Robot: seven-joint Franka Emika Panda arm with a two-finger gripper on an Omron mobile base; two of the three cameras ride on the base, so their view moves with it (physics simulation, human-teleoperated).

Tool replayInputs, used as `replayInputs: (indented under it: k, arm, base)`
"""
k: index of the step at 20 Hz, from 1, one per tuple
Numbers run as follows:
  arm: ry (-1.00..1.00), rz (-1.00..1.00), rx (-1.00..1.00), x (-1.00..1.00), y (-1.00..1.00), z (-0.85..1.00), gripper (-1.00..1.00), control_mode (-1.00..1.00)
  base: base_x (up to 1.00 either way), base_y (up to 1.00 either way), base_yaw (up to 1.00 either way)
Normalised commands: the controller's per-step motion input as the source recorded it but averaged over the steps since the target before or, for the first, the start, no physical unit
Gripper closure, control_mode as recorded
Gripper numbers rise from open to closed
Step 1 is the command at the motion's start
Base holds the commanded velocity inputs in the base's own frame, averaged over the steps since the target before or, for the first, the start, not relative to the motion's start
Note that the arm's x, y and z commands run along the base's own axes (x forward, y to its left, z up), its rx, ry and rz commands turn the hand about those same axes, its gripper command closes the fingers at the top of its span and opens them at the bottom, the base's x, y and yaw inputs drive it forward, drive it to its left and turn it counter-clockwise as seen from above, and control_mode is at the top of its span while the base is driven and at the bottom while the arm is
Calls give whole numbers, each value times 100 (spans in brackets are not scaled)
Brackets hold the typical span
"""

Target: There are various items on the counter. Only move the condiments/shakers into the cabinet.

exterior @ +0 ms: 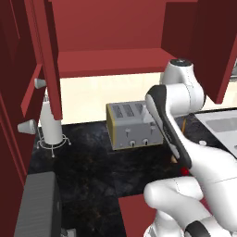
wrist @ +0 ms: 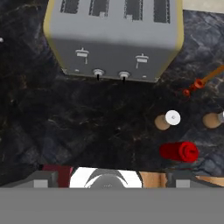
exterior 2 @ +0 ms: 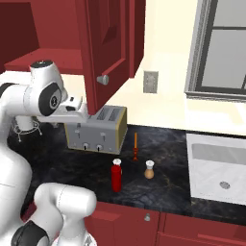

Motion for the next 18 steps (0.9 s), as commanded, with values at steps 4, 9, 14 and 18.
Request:
replayInputs:
  k: [4, 9, 14, 18]
  arm:
    - [0, 0, 0, -100, -8, -32, -100, -100]
    - [0, -5, 1, -100, -28, -30, -100, -100]
    - [-2, -4, 1, -19, -6, 0, -100, -100]
    - [-4, -3, 5, -39, -18, -14, -100, -100]
  base:
    - [0, 0, 0]
    - [0, 0, 0]
    - [0, 0, 0]
    - [0, 0, 0]
